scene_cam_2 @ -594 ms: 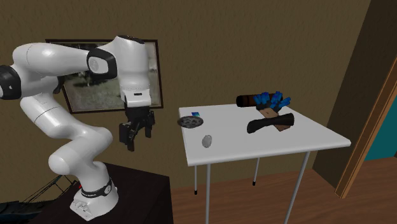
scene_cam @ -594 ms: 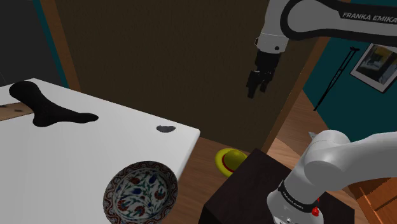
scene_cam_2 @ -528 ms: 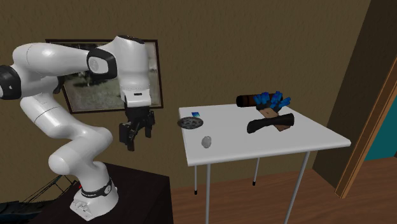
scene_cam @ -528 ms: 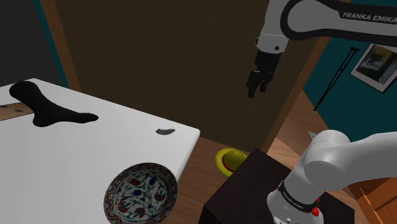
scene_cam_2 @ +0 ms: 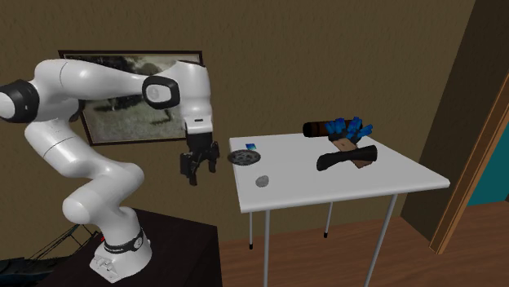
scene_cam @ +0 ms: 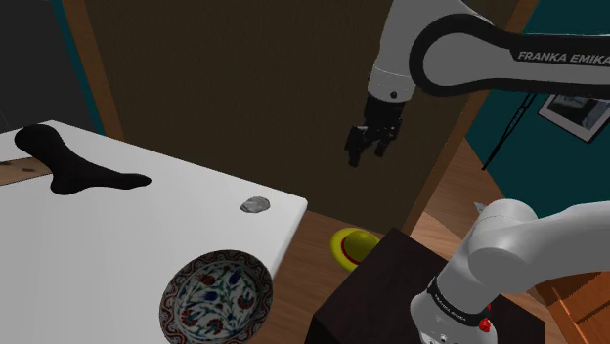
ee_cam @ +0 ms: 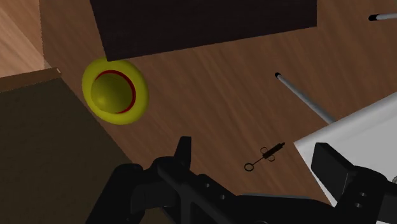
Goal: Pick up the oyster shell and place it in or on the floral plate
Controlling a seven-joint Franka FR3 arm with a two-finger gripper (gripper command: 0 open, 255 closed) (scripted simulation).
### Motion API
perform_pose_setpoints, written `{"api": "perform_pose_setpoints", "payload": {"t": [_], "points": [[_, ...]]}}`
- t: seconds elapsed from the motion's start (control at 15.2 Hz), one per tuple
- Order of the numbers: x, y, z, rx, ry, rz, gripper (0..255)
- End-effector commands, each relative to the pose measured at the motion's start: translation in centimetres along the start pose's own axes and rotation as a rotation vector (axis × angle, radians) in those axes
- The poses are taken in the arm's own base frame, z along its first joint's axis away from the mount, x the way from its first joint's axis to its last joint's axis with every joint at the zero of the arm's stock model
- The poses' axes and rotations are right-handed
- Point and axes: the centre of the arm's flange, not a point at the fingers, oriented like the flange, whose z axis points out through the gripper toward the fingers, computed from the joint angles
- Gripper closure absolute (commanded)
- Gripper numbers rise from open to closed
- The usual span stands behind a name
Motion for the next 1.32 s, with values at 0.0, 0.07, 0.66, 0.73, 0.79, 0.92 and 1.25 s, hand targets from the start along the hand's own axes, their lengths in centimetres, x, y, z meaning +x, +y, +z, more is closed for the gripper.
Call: {"api": "perform_pose_setpoints", "payload": {"t": [0.0,0.07,0.66,0.73,0.79,0.92,1.25], "points": [[0.2,-2.5,0.8,-0.007,0.029,0.040,0],[0.3,-3.8,1.2,-0.011,0.043,0.058,0],[2.2,-15.4,4.7,-0.047,0.168,0.218,0],[2.6,-16.6,5.1,-0.051,0.182,0.236,0],[3.0,-17.9,5.5,-0.055,0.196,0.254,0],[3.8,-20.3,6.3,-0.063,0.224,0.290,0],[6.4,-26.3,8.3,-0.084,0.293,0.379,0]]}}
